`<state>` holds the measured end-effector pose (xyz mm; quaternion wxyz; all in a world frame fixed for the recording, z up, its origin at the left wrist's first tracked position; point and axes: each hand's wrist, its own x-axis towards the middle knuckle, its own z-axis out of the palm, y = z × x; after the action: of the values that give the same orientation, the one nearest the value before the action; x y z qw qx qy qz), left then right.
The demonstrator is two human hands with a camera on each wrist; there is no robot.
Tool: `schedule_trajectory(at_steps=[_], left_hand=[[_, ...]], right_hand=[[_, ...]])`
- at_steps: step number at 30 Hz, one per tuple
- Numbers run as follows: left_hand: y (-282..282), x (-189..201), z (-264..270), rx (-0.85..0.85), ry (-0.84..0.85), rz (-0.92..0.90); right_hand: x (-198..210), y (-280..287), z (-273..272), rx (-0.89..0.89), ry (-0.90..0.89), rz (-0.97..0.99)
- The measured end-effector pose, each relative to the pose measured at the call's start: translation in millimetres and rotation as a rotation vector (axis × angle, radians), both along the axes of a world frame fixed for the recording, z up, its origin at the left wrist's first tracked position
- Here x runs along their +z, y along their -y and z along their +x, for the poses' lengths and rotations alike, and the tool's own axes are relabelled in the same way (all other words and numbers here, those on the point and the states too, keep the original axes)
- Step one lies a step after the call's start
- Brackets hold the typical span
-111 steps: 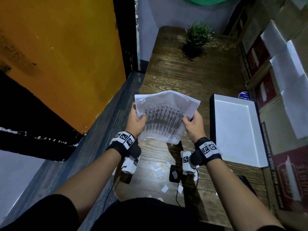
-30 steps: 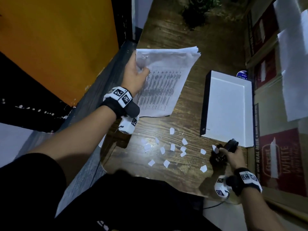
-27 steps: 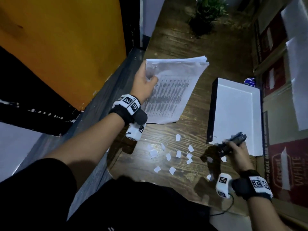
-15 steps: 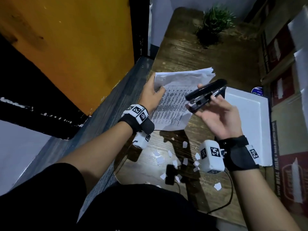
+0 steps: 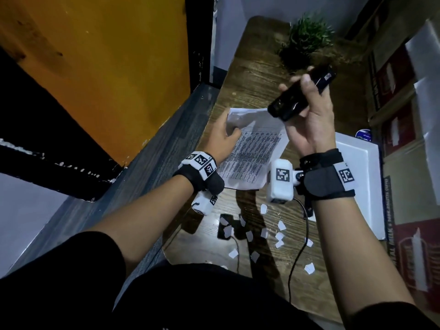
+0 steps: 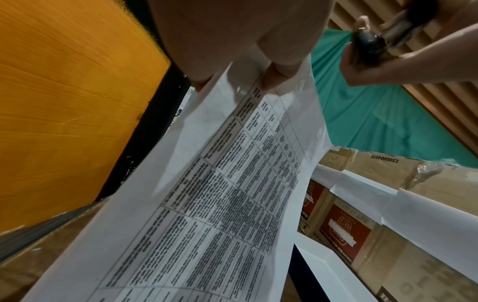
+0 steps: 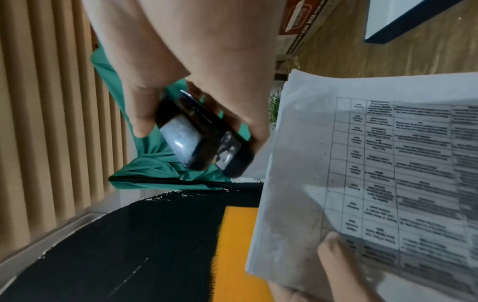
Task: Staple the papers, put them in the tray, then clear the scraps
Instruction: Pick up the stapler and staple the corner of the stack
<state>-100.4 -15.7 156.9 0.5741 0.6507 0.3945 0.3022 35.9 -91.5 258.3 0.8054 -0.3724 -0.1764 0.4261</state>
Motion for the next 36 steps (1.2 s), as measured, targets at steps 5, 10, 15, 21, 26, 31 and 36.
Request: schedule_trajectory(at_steps=[5, 10, 15, 21, 26, 31, 36], left_hand=[[0, 3, 4, -0.008, 0.035, 0.017], [2, 13, 3, -0.011, 0.117, 0.063], [1, 13, 4, -0.005, 0.105, 0.071], [1, 13, 7, 0.013, 0.063, 0.123], [5, 19, 7, 0.008, 0.011, 0.220], [5, 23, 8, -0.058, -0.020, 0.292], [2, 15, 8, -0.099, -0.041, 0.327]], right_hand=[[-1, -23, -12, -0.076, 0.138, 0.044], [-9, -35, -22, -0.101, 0.260, -0.025], [-13, -36, -27, -0.103, 0.346, -0.111], [-16, -36, -30, -0.121, 0.385, -0.117], [-14, -36, -35, -0.208, 0.432, -0.156], [-10, -41, -40, -0.286, 0.360, -0.136], [-9, -47, -42, -0.402, 0.246, -0.184]])
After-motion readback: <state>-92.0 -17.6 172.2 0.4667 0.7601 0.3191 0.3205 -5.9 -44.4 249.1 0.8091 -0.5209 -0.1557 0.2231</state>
